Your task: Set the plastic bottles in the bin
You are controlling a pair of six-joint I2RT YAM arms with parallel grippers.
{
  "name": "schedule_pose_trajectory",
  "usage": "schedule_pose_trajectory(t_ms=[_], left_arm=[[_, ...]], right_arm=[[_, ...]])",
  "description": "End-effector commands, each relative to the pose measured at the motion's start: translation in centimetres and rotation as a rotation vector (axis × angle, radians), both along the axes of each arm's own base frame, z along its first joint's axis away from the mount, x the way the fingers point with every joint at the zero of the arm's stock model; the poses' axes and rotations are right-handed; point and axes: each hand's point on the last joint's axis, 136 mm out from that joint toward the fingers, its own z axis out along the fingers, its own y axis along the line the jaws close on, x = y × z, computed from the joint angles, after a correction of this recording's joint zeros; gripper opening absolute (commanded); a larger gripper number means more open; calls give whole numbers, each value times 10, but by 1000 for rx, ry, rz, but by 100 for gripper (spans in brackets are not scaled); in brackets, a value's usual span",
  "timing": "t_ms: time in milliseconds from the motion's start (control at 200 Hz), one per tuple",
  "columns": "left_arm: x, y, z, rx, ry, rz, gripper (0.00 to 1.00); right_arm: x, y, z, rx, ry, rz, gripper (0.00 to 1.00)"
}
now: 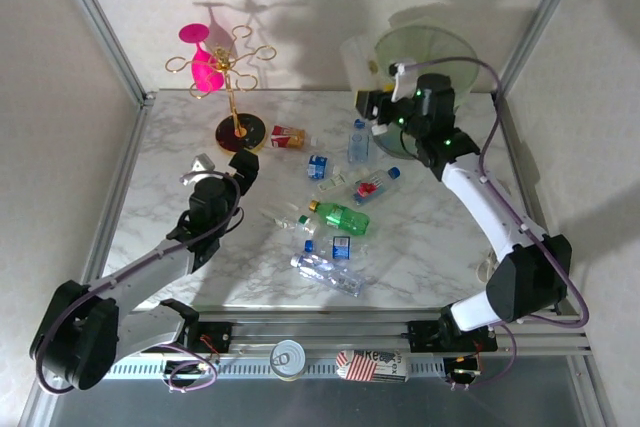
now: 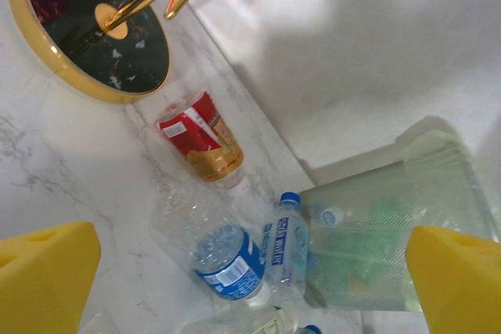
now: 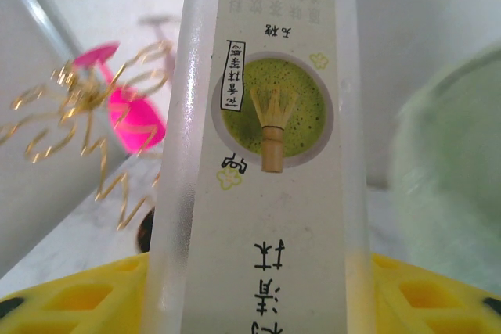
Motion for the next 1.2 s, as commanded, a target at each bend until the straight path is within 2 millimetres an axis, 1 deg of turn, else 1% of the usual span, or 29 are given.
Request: schedule_pose_trajectory(t_ms=[0, 85, 180, 250, 300, 406, 501, 681, 721, 791, 856, 961, 991, 1082, 1197], left_arm=[[6, -11, -4, -8, 17, -51, 100], [9, -19, -8, -8, 34, -83, 100], [10, -23, -14, -9, 50, -102, 100], [10, -24, -18, -10, 60, -108, 100], [10, -26, -19, -12, 63, -117, 100], [10, -29, -21, -8, 68, -137, 100], [10, -30, -21, -6, 70, -143, 100], [11, -34, -21, 2, 73, -162, 100], [11, -35, -22, 2, 75, -165, 99], [11, -35, -23, 2, 78, -169, 100], [11, -36, -23, 0, 80, -170, 100], [11, -36, -23, 0, 81, -175, 100], [11, -36, -23, 0, 82, -174, 99], [10, -36, -22, -1, 79, -173, 99], [11, -37, -21, -4, 76, -174, 100]], right_arm=[[21, -40, 36, -40, -87, -184, 52], [39, -59, 46, -67, -119, -275, 52], [59, -74, 51, -98, -145, -359, 52], [75, -85, 52, -141, -157, -421, 52], [86, -92, 48, -177, -148, -461, 52], [107, -100, 30, -248, -108, -509, 52], [118, -105, 11, -300, -74, -533, 52], [129, -111, -23, -349, -5, -548, 52], [130, -112, -28, -356, 5, -547, 53], [131, -112, -32, -364, 16, -547, 57], [130, -113, -28, -361, 11, -549, 65], [128, -113, -13, -346, -15, -553, 88], [127, -113, -7, -339, -25, -554, 98], [119, -113, 13, -320, -57, -555, 99], [104, -112, 37, -286, -110, -542, 99]])
